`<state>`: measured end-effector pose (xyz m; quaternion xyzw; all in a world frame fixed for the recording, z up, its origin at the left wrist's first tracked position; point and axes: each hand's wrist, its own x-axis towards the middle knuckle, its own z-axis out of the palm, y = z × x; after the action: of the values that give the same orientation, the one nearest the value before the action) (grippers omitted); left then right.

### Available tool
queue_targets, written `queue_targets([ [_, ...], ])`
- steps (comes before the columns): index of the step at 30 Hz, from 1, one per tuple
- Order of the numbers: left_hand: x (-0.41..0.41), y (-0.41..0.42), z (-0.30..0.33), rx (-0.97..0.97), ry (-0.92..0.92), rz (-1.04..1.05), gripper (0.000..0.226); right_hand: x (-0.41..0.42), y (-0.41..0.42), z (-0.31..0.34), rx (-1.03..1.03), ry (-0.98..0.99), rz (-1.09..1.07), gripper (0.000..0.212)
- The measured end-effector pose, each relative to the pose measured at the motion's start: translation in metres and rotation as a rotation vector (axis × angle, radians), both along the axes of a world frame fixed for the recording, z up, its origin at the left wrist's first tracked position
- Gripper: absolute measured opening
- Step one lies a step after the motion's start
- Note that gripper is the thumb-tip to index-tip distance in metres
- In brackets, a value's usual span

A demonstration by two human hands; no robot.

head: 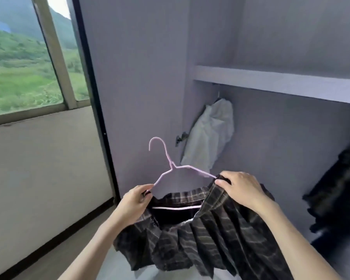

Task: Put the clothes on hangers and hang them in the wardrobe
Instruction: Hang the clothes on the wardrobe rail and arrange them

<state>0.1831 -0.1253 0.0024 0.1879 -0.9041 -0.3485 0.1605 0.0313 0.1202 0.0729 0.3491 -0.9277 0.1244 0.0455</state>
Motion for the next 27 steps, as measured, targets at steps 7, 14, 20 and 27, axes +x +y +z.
queue_targets([
  [7, -0.114, 0.007, 0.01, -0.127, 0.018, -0.354, 0.036, -0.036, 0.046, -0.018, -0.007, 0.016, -0.495, 0.025],
  [14, -0.211, -0.026, 0.028, -0.113, 0.161, -0.451, 0.033, -0.058, 0.045, -0.033, -0.18, -0.15, -0.937, 0.023],
  [20, -0.269, -0.031, 0.054, -0.198, 0.269, -0.473, 0.038, -0.089, 0.02, -0.044, -0.595, -0.478, -0.839, 0.021],
  [27, -0.334, -0.038, 0.108, -0.374, 0.42, -0.496, 0.042, -0.154, -0.032, -0.045, -0.813, -0.543, -0.681, 0.019],
])
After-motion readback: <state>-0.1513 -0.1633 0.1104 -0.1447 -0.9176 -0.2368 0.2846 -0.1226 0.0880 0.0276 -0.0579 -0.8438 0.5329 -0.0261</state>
